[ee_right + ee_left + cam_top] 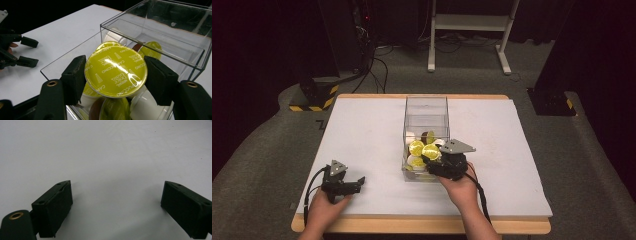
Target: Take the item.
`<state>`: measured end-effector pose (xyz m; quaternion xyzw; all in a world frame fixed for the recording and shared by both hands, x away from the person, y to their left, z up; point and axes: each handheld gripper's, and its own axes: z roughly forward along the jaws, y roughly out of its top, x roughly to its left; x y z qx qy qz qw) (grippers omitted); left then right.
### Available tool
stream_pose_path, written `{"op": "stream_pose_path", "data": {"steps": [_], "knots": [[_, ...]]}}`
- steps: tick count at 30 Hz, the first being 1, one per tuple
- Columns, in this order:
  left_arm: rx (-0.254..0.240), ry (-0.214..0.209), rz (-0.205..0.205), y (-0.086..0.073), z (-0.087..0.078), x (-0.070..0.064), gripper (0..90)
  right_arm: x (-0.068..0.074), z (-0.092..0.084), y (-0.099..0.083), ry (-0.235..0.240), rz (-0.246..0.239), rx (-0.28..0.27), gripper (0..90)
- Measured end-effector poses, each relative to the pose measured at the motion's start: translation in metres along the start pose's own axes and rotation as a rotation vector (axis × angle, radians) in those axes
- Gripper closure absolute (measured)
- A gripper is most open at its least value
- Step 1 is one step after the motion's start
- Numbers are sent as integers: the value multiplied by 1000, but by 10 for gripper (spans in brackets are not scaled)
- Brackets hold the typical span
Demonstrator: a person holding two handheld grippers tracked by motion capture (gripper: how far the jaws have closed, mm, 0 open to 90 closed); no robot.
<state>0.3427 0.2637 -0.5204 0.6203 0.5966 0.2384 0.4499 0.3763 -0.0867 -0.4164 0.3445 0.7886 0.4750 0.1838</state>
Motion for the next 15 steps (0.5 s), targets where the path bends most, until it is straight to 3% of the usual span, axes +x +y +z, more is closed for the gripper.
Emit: {"op": "stream_pose_path", "data": {"steps": [15], "knots": [[8,0,9,0,0,1,103,-3,-8,-1,-8,5,-14,379]]}}
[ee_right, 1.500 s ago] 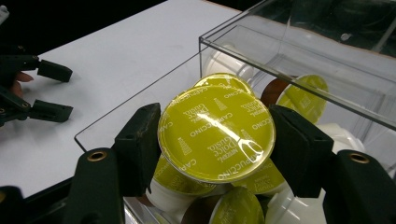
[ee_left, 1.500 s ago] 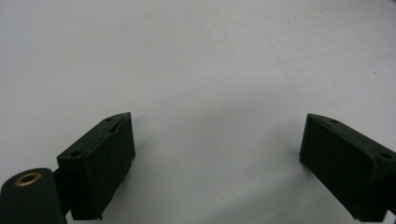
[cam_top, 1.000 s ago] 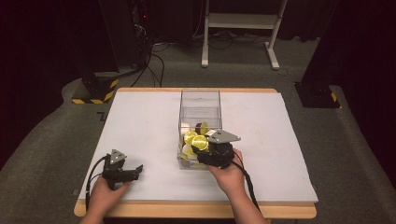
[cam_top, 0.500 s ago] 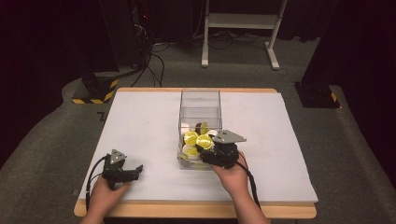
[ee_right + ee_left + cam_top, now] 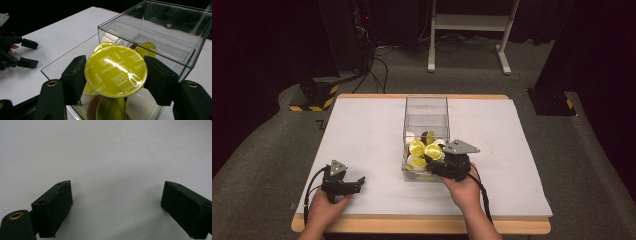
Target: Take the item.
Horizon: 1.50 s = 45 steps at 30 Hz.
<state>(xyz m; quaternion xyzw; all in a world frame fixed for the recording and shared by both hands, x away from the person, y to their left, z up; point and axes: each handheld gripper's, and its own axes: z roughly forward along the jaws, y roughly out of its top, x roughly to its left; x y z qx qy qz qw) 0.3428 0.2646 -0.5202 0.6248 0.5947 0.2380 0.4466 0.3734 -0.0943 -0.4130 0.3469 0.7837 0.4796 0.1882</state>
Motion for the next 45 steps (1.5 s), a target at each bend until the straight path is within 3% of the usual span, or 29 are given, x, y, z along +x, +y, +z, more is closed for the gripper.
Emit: {"op": "stream_pose_path", "data": {"steps": [18,35,45], "knots": [[7,8,9,0,0,1,85,-10,-13,1,-29,22,-30,380],[-1,21,-16,0,2,0,58,-25,-28,-2,-73,53,-45,380],[1,20,-11,0,2,0,59,-44,-38,-8,-116,96,-61,380]]}}
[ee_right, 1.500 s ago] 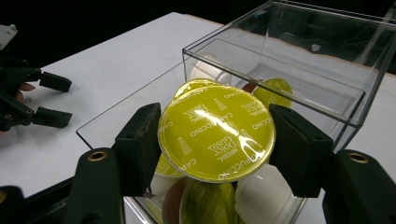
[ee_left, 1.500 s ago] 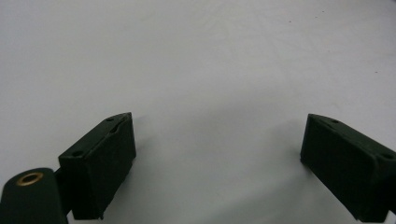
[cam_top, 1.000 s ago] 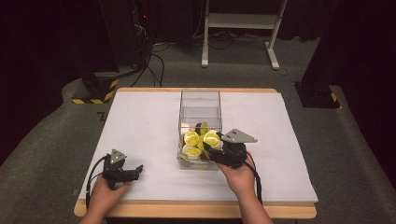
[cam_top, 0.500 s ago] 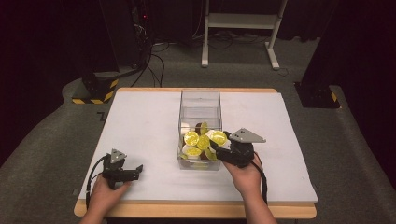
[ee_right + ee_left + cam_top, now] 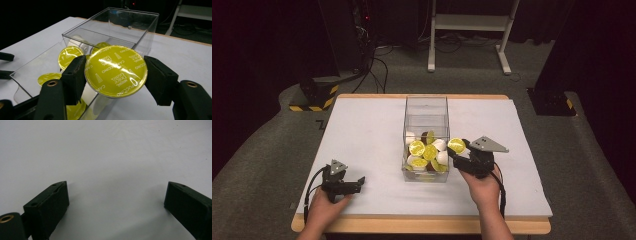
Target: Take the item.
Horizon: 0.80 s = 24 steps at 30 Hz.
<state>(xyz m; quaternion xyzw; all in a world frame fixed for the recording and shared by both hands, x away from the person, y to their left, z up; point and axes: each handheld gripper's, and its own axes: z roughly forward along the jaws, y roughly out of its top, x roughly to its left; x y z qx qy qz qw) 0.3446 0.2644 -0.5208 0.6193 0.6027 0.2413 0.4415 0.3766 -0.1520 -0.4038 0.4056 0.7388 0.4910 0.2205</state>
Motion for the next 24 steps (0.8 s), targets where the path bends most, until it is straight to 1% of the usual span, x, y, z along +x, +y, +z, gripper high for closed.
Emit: {"op": "stream_pose_path", "data": {"steps": [2,3,5,7,9,10,12,13,16,22,24], "knots": [[2,0,2,0,0,0,58,-2,-1,0,-3,1,2,380],[4,-1,3,0,0,0,59,-4,-1,-1,-12,2,0,379],[4,-1,3,0,0,1,59,-11,-4,-3,-34,16,-2,379],[6,-1,6,0,0,1,59,-12,-4,-4,-39,20,-2,379],[6,-1,5,0,0,1,59,-17,-5,-5,-54,25,-1,379],[6,-1,6,0,0,1,59,-22,-5,-7,-59,36,1,380],[6,-1,6,0,0,1,59,-23,-5,-7,-63,38,3,379],[5,-1,5,0,0,1,59,-26,-5,-8,-81,32,11,379],[6,-1,5,0,0,1,59,-27,-6,-8,-80,37,10,378],[6,-3,4,0,0,1,59,-32,-6,-10,-101,34,17,378],[5,-1,4,0,0,1,59,-37,-5,-12,-110,40,25,379]]}}
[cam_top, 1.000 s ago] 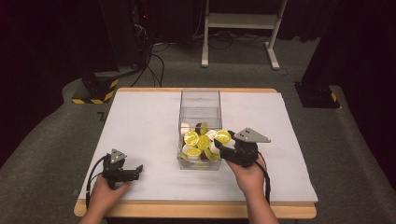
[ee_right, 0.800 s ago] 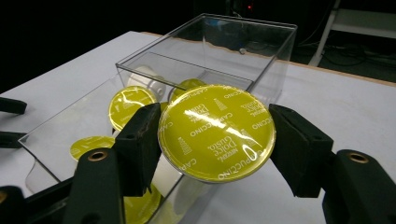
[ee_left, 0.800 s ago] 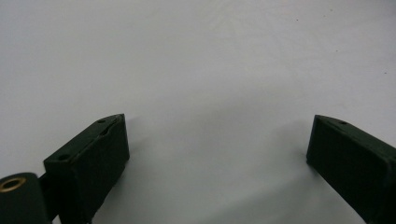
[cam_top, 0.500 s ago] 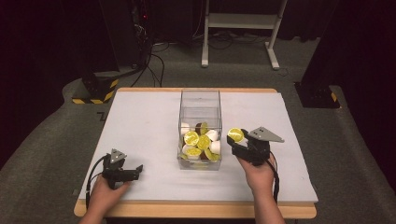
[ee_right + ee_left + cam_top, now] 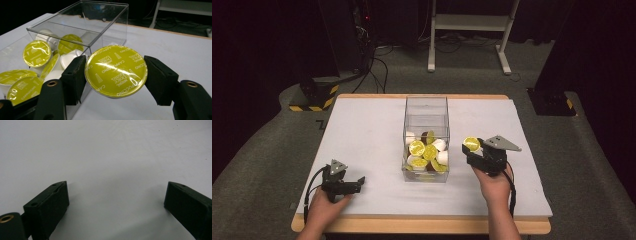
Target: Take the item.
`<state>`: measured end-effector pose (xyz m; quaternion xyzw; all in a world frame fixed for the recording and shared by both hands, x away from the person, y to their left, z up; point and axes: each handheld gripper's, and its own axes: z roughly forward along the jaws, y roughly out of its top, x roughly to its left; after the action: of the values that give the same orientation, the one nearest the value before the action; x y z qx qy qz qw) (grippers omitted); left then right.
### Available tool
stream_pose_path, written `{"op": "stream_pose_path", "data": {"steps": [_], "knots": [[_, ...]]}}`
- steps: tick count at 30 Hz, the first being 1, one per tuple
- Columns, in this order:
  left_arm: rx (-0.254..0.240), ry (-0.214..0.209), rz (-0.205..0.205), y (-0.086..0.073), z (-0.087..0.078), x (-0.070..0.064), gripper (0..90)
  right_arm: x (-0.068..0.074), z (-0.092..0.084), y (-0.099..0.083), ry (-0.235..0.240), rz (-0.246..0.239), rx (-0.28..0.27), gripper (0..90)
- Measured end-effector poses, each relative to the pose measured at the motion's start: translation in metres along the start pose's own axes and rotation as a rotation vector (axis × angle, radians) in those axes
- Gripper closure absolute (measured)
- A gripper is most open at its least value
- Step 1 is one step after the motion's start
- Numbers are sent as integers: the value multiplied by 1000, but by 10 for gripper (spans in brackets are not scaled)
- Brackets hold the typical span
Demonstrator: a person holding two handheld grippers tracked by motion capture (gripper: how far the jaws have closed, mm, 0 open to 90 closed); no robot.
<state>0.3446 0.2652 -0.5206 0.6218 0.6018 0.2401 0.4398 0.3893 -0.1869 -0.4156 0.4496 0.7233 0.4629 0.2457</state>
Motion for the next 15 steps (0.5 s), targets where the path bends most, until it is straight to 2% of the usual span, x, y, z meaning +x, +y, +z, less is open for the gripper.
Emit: {"op": "stream_pose_path", "data": {"steps": [15], "knots": [[-9,3,-7,-1,0,-1,61,-17,14,-3,-39,8,28,379]]}}
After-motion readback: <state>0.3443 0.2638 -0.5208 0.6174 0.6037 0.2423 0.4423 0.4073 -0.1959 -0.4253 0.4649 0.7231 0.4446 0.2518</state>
